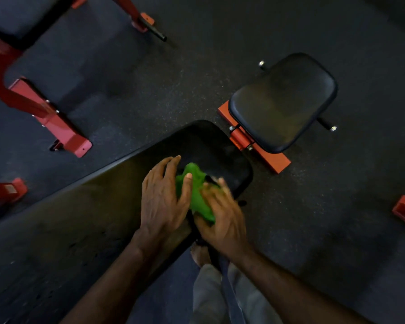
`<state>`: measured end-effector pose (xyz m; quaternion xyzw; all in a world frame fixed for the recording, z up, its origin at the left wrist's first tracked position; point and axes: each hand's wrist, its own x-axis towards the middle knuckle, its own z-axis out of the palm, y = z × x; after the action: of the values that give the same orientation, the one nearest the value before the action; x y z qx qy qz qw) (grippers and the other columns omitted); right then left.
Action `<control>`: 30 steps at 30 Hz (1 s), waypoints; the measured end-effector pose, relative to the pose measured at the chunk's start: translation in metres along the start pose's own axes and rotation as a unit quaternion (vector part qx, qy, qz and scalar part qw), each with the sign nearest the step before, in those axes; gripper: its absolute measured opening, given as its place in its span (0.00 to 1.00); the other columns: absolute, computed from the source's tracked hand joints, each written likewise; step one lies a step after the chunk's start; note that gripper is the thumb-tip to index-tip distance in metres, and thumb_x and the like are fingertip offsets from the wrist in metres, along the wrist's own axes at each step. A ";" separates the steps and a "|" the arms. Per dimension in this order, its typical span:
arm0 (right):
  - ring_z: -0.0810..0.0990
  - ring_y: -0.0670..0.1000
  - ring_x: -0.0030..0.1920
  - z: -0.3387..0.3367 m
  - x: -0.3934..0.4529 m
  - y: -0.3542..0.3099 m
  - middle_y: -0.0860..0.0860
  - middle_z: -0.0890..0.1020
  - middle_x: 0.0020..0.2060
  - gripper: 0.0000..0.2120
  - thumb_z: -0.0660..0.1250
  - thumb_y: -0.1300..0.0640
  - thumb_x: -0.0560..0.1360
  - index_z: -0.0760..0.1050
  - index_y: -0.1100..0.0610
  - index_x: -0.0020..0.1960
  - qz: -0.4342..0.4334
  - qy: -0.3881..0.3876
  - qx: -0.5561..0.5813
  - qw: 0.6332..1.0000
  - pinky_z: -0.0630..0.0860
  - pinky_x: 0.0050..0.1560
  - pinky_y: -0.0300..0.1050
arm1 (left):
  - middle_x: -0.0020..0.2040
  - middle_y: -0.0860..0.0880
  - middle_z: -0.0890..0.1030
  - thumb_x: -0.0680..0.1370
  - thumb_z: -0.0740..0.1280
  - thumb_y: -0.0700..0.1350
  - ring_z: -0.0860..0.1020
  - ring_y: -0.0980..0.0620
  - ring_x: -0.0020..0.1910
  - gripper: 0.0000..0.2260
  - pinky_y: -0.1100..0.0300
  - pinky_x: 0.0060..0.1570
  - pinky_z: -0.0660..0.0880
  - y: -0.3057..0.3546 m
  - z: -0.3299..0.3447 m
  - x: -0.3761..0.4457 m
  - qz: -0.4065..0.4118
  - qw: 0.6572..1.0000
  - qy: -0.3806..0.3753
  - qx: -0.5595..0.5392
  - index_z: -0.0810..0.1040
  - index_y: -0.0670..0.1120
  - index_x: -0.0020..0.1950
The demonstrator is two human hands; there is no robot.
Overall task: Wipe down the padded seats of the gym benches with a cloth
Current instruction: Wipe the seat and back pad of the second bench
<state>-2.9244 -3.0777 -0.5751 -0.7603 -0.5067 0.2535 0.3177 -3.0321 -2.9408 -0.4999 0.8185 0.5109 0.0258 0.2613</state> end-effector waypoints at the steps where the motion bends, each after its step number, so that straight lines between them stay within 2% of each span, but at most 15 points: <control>1: 0.66 0.55 0.79 0.003 0.011 -0.002 0.51 0.77 0.70 0.26 0.70 0.45 0.77 0.74 0.55 0.71 0.061 0.043 0.004 0.997 0.66 0.76 0.57 | 0.74 0.47 0.72 0.83 0.56 0.60 0.69 0.49 0.74 0.27 0.45 0.73 0.68 -0.002 -0.004 -0.004 -0.002 1.000 0.004 0.001 0.68 0.48 0.77; 3: 0.67 0.57 0.78 0.015 0.018 -0.025 0.54 0.78 0.68 0.25 0.70 0.44 0.77 0.74 0.57 0.69 0.118 0.085 0.038 0.989 0.64 0.78 0.56 | 0.73 0.47 0.72 0.82 0.56 0.60 0.70 0.49 0.73 0.26 0.45 0.72 0.69 -0.008 -0.010 -0.012 -0.007 1.000 0.011 0.003 0.69 0.48 0.77; 6: 0.63 0.52 0.80 0.023 -0.001 -0.061 0.58 0.70 0.75 0.34 0.71 0.43 0.76 0.68 0.59 0.76 -0.037 -0.029 0.068 0.997 0.60 0.78 0.43 | 0.72 0.47 0.73 0.82 0.57 0.60 0.72 0.48 0.71 0.26 0.44 0.70 0.70 -0.020 -0.018 -0.024 -0.019 1.000 0.013 -0.008 0.71 0.48 0.75; 8: 0.60 0.50 0.81 0.017 0.002 -0.053 0.58 0.67 0.77 0.36 0.73 0.45 0.76 0.66 0.61 0.77 -0.129 -0.088 0.059 0.986 0.61 0.79 0.44 | 0.72 0.47 0.73 0.82 0.57 0.59 0.72 0.48 0.70 0.25 0.44 0.70 0.70 -0.025 -0.023 -0.033 -0.027 0.999 0.020 -0.009 0.71 0.49 0.75; 9: 0.60 0.51 0.81 0.017 0.010 -0.050 0.57 0.67 0.77 0.35 0.73 0.46 0.77 0.67 0.61 0.76 -0.114 -0.074 0.062 0.989 0.64 0.78 0.48 | 0.71 0.48 0.73 0.82 0.58 0.59 0.72 0.49 0.70 0.24 0.44 0.69 0.71 -0.028 -0.026 -0.038 -0.029 0.999 0.026 -0.007 0.71 0.50 0.75; 11: 0.62 0.54 0.80 0.024 0.021 -0.049 0.57 0.65 0.79 0.31 0.71 0.49 0.79 0.68 0.60 0.76 0.025 0.012 0.080 0.996 0.67 0.76 0.55 | 0.71 0.49 0.74 0.82 0.57 0.59 0.72 0.50 0.70 0.23 0.45 0.69 0.71 -0.031 -0.032 -0.045 -0.030 0.999 0.036 -0.006 0.71 0.51 0.74; 13: 0.56 0.53 0.82 0.037 0.013 -0.070 0.54 0.60 0.82 0.31 0.68 0.48 0.81 0.64 0.57 0.80 0.098 0.058 0.065 0.991 0.63 0.78 0.55 | 0.72 0.49 0.73 0.82 0.57 0.60 0.71 0.51 0.71 0.24 0.46 0.70 0.70 -0.036 -0.039 -0.052 -0.039 0.998 0.045 -0.006 0.71 0.51 0.75; 16: 0.51 0.48 0.83 0.041 -0.027 -0.103 0.47 0.56 0.82 0.33 0.67 0.47 0.80 0.61 0.51 0.81 -0.095 -0.040 0.037 0.994 0.58 0.80 0.51 | 0.72 0.49 0.73 0.82 0.56 0.61 0.71 0.52 0.71 0.25 0.45 0.71 0.69 -0.044 -0.055 -0.059 -0.055 0.997 0.053 -0.020 0.71 0.51 0.75; 18: 0.56 0.51 0.82 0.034 -0.026 -0.095 0.50 0.59 0.82 0.29 0.65 0.49 0.81 0.65 0.52 0.80 -0.224 -0.116 0.031 0.967 0.59 0.80 0.54 | 0.72 0.49 0.73 0.81 0.56 0.61 0.71 0.51 0.71 0.25 0.45 0.71 0.69 -0.052 -0.069 -0.062 -0.065 0.996 0.061 -0.005 0.72 0.50 0.75; 19: 0.60 0.54 0.81 0.036 -0.018 -0.091 0.52 0.63 0.81 0.27 0.65 0.50 0.81 0.68 0.55 0.79 -0.240 -0.099 0.030 0.965 0.61 0.79 0.57 | 0.72 0.49 0.73 0.82 0.56 0.61 0.71 0.51 0.71 0.25 0.45 0.71 0.68 -0.058 -0.078 -0.063 -0.068 0.995 0.070 0.011 0.72 0.50 0.75; 21: 0.63 0.56 0.80 0.049 -0.005 -0.086 0.54 0.67 0.79 0.27 0.66 0.53 0.79 0.70 0.57 0.77 -0.099 -0.010 0.039 0.994 0.68 0.74 0.62 | 0.72 0.49 0.74 0.82 0.56 0.62 0.71 0.50 0.71 0.25 0.46 0.71 0.68 -0.074 -0.094 -0.065 -0.071 0.994 0.078 0.043 0.72 0.51 0.74; 23: 0.63 0.57 0.80 0.061 -0.010 -0.110 0.53 0.67 0.79 0.29 0.65 0.52 0.78 0.69 0.57 0.77 0.066 0.062 0.046 0.995 0.69 0.73 0.62 | 0.71 0.49 0.74 0.82 0.56 0.62 0.72 0.49 0.70 0.24 0.46 0.70 0.69 -0.091 -0.109 -0.067 -0.076 0.991 0.085 0.071 0.72 0.52 0.73; 24: 0.63 0.58 0.80 0.067 -0.021 -0.129 0.53 0.67 0.79 0.30 0.66 0.53 0.77 0.69 0.58 0.77 0.045 0.059 0.044 0.996 0.68 0.75 0.62 | 0.71 0.48 0.74 0.81 0.56 0.61 0.72 0.48 0.69 0.23 0.46 0.70 0.69 -0.100 -0.117 -0.069 -0.083 0.989 0.093 0.081 0.73 0.52 0.72; 28: 0.61 0.57 0.81 0.060 -0.047 -0.148 0.53 0.66 0.80 0.29 0.69 0.53 0.78 0.69 0.56 0.78 -0.267 -0.086 0.048 0.959 0.62 0.79 0.55 | 0.71 0.46 0.74 0.80 0.57 0.61 0.71 0.45 0.71 0.26 0.45 0.72 0.67 -0.128 -0.143 -0.074 -0.102 0.982 0.106 0.120 0.73 0.50 0.73; 30: 0.62 0.56 0.80 0.065 -0.034 -0.139 0.53 0.68 0.79 0.27 0.66 0.52 0.80 0.70 0.58 0.77 -0.215 -0.046 0.042 0.975 0.66 0.76 0.59 | 0.72 0.45 0.73 0.81 0.58 0.60 0.71 0.44 0.71 0.25 0.45 0.73 0.66 -0.140 -0.156 -0.077 -0.108 0.979 0.099 0.143 0.72 0.50 0.74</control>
<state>-3.0674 -3.0546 -0.5138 -0.6068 -0.6613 0.2353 0.3730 -3.2326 -2.8955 -0.4117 0.7810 0.6179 0.0055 0.0910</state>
